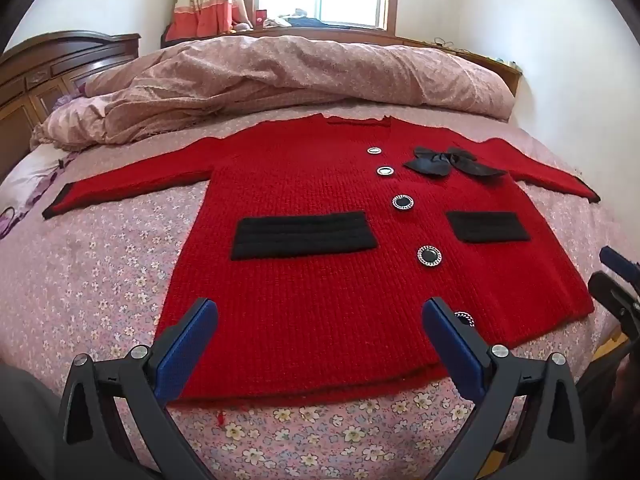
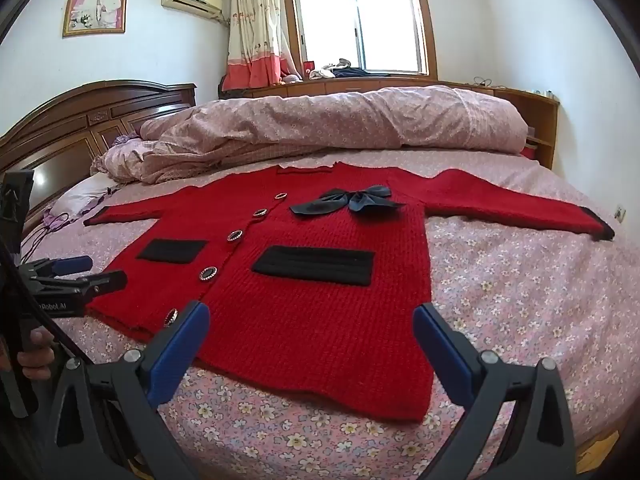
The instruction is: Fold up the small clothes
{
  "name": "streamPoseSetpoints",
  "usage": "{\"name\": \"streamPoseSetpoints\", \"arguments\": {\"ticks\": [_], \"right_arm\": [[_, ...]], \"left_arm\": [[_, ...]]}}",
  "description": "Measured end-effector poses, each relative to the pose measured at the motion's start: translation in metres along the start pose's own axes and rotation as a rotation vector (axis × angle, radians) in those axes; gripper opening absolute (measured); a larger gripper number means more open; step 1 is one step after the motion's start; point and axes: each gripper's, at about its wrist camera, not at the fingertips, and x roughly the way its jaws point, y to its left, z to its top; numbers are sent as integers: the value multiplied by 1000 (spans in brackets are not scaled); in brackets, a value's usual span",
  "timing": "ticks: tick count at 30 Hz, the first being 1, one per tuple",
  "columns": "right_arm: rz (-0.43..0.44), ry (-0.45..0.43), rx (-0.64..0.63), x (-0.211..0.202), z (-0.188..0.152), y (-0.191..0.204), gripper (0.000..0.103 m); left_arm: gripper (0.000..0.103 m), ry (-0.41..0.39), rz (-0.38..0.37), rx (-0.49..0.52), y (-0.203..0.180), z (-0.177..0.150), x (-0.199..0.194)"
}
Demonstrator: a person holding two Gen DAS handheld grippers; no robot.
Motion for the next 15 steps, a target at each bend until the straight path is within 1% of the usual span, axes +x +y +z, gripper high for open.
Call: {"name": "streamPoseSetpoints", "arguments": {"ticks": [4,6,12,13,15], "right_arm": [[-5,-8,-1,-2,1,0,103],[-2,-6,9,-3,0,-1,103],[10,-8,20,-3,-3,2,103],[12,1,22,0,2,-1,103],[11,6,19,2,2,-2,103]], "left_arm": [[99,-13,-1,8,5,0,-2],[99,-7,35,33,-3,-1,-3],[99,-3,25,17,0,-1,-4],[99,1,24,14,0,0,-4],[99,0,24,14,0,1,-4]]}}
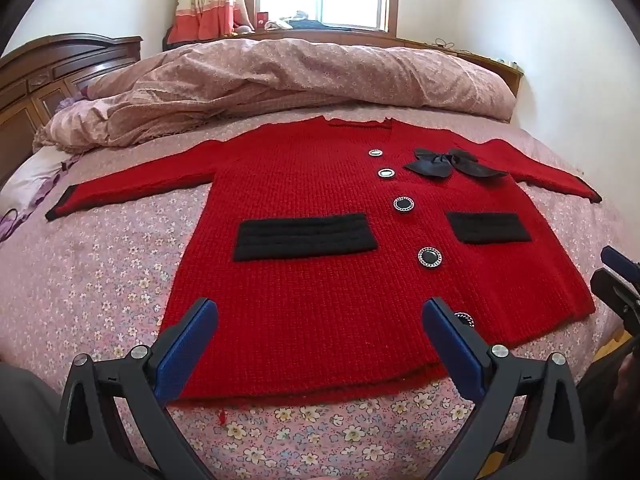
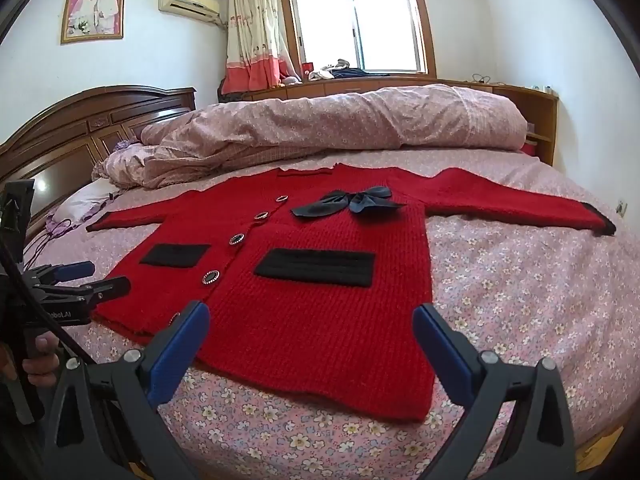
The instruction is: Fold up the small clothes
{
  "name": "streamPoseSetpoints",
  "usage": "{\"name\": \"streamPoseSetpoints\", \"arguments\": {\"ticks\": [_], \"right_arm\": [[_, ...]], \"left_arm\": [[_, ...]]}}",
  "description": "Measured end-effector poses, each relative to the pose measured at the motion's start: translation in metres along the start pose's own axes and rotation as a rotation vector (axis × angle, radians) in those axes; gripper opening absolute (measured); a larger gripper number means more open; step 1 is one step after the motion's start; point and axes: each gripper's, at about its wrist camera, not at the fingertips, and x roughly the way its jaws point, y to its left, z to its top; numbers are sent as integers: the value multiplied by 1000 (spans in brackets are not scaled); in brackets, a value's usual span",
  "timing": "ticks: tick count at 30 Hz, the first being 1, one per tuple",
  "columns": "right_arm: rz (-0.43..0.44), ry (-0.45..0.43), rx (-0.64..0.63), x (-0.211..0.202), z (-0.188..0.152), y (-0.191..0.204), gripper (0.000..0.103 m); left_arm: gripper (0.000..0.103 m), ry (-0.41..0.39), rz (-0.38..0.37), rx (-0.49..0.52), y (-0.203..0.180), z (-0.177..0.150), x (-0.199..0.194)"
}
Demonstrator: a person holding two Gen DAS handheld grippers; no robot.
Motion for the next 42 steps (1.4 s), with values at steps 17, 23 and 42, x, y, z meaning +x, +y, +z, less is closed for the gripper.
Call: {"name": "streamPoseSetpoints", "arguments": {"ticks": [17,23,42], "right_arm": [[-6,10,-6,4,-3,-2,103],[-7,3,-8,3,-2,-3,103],[-23,6,-23,5,-4,-3,103]], "left_arm": [[99,-11,-3,2,-3,3,-3],[99,-15,-4,0,-2,2,-3],[99,-14,1,-3,0,2,-2]]}}
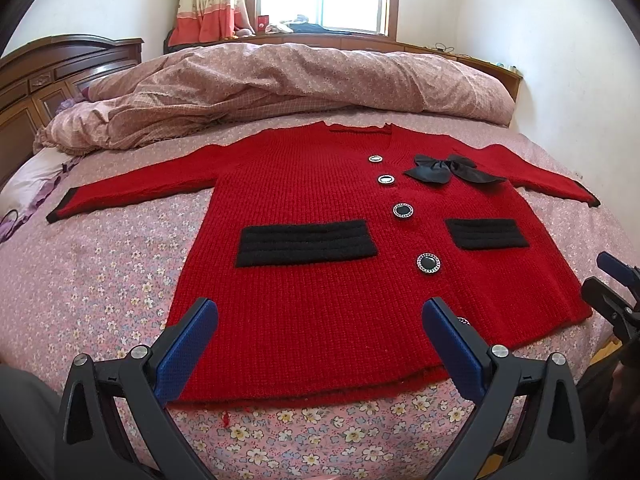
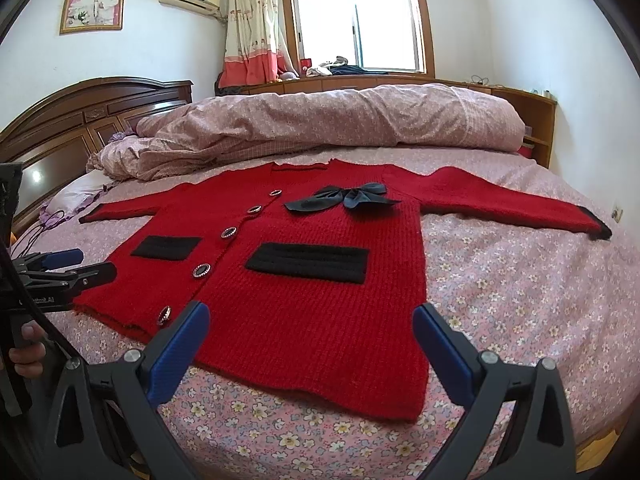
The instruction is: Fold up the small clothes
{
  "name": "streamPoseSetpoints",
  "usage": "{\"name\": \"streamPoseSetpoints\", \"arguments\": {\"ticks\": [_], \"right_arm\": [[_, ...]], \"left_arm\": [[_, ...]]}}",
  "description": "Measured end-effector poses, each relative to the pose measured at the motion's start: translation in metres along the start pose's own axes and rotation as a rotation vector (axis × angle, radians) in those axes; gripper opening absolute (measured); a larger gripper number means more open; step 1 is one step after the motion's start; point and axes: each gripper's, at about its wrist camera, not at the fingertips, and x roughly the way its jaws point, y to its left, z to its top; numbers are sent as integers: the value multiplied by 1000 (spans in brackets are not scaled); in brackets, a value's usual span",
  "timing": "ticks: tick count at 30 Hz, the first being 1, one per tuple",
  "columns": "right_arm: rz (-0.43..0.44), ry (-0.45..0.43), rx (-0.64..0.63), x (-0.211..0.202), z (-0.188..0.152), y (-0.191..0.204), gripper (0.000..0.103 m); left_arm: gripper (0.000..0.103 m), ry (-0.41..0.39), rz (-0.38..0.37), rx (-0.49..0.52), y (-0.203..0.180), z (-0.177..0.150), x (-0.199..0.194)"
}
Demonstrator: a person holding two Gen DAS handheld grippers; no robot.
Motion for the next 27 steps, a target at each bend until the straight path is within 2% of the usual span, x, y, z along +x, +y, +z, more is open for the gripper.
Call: {"name": "streamPoseSetpoints", "arguments": {"ticks": [16,22,27], "right_arm": [[-3,-8,5,-2,1,-1,103],[5,-8,-2,-1,3,1,103],[13,-12,-12,-1,6,5,103]], "left_arm": [[99,5,-1,-4,1,-1,3],[99,4,-22,-68,14,3,1],[99,12,-20,-78,17,4,3]]}}
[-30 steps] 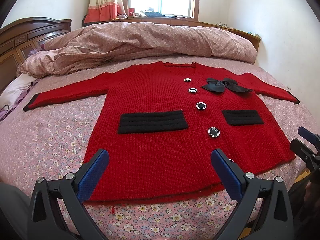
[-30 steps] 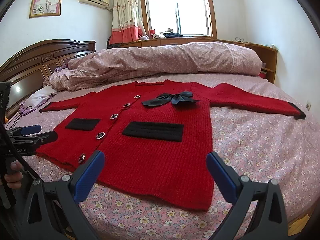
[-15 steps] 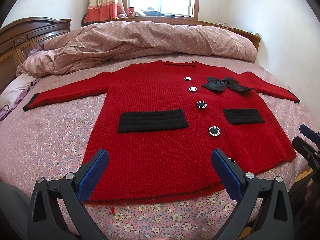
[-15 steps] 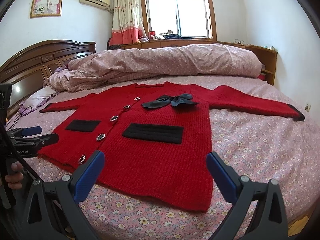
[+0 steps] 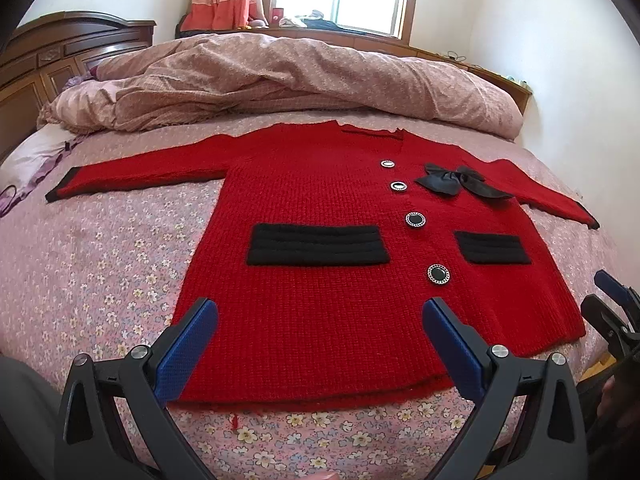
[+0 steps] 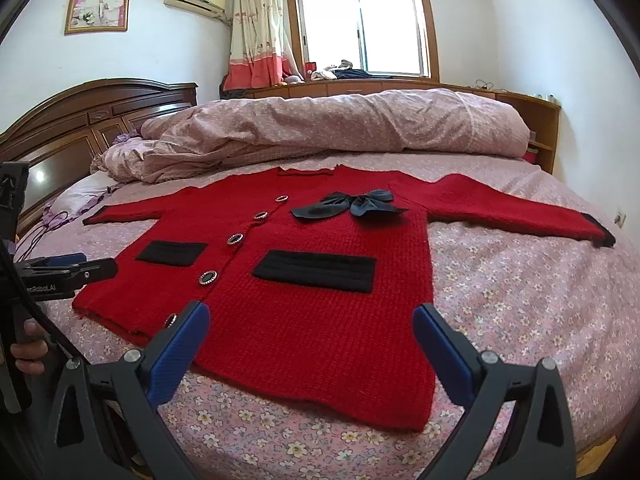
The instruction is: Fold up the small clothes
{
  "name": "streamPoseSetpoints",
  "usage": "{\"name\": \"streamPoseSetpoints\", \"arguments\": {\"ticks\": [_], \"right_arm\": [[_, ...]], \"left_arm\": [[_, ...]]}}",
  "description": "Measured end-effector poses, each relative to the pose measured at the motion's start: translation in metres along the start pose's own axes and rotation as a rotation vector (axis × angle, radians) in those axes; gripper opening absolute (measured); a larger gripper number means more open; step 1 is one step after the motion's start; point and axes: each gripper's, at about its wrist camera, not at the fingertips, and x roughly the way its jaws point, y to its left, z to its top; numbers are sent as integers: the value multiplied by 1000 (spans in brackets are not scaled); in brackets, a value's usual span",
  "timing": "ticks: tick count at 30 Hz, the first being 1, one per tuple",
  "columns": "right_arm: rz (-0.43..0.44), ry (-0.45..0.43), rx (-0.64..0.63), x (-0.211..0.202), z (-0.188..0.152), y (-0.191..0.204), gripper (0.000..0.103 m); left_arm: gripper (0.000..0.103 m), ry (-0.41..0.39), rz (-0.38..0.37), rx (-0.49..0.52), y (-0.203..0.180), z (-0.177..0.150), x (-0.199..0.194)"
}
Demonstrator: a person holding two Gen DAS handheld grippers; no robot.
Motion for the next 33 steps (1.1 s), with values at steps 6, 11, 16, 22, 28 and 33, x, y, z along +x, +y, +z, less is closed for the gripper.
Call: {"name": "streamPoseSetpoints", "arguments": {"ticks": [6,11,16,22,28,33], "right_arm": [[0,-1,-10,-2,0,2,103],[0,3,-5,-1,0,2,103],[6,6,-9,1,3,5,103],[28,7,-14,19,21,11,103],[111,7,36,51,44,17,103],[150,14,74,79,59,19,103]], "left_arm": [[99,-7,4,21,-4,-1,-1],[99,-2,2,11,-2,0,-1],[99,1,28,-39,6,4,-5],[99,-4,1,-255,62,29,-8],[99,-74,93,-396,157,76,2],[99,-18,121,-616,264,96,38]]}}
